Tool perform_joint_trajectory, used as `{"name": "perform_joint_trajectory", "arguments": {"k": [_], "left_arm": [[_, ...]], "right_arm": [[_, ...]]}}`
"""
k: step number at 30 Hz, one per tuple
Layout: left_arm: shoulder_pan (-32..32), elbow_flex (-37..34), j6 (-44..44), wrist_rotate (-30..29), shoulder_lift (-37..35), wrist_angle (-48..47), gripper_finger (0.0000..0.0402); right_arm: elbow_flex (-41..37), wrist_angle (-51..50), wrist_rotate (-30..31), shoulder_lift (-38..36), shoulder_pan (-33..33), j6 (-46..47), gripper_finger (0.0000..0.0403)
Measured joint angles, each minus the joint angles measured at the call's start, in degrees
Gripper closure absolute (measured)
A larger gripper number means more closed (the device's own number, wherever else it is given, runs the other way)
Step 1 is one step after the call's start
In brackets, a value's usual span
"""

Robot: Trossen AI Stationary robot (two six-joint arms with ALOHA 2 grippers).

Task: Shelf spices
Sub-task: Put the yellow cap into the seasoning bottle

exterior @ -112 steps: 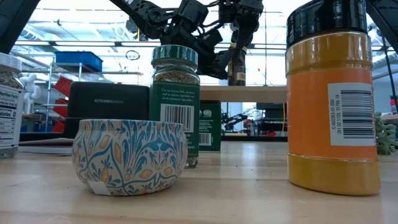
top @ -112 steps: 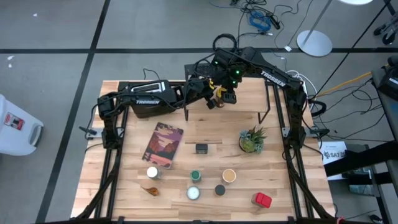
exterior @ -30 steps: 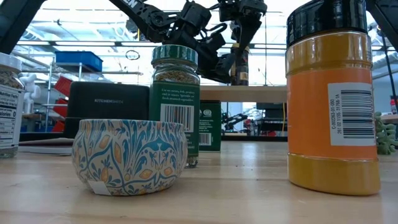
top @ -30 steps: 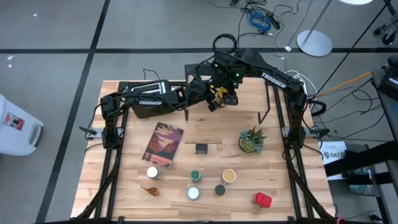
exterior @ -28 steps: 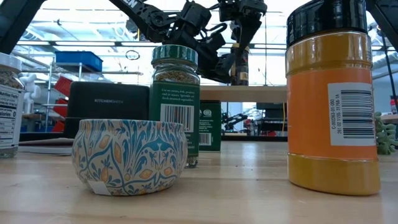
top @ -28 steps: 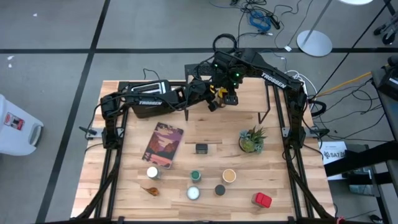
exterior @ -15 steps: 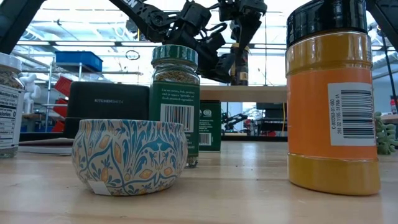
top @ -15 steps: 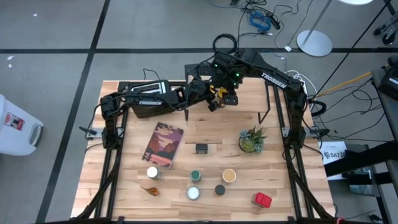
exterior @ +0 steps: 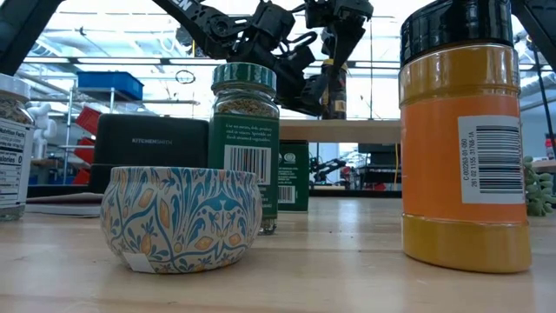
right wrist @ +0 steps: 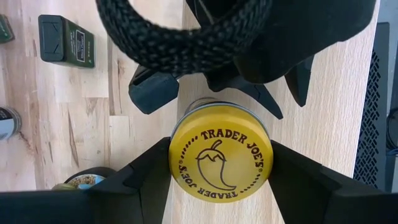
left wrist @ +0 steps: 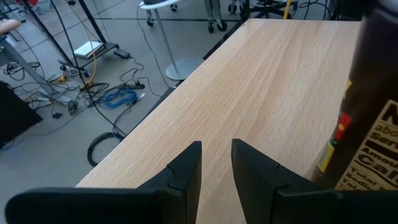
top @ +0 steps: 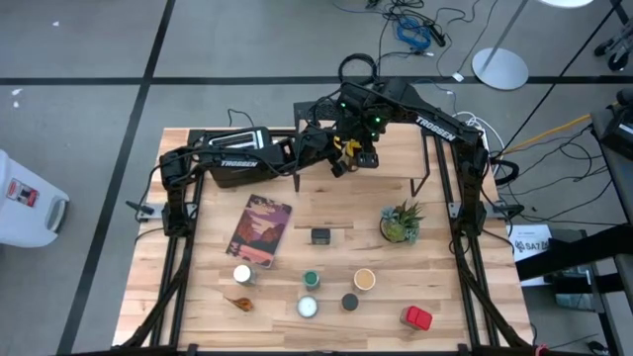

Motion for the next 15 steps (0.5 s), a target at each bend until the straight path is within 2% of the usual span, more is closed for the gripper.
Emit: {"name": "perform_joint_trajectory", "arguments": {"k": [10, 15], "left_arm": [[0.0, 0.0, 0.0, 0.2, 0.0, 0.0, 0.0304], [0.0, 0.0, 0.0, 0.2, 0.0, 0.0, 0.0304]], "right_arm": [[0.0, 0.1, 0.1, 0.0, 0.0, -0.4, 0.0151], [0.0, 0.2, 0.1, 0.0, 0.1, -0.7, 0.0151]]}}
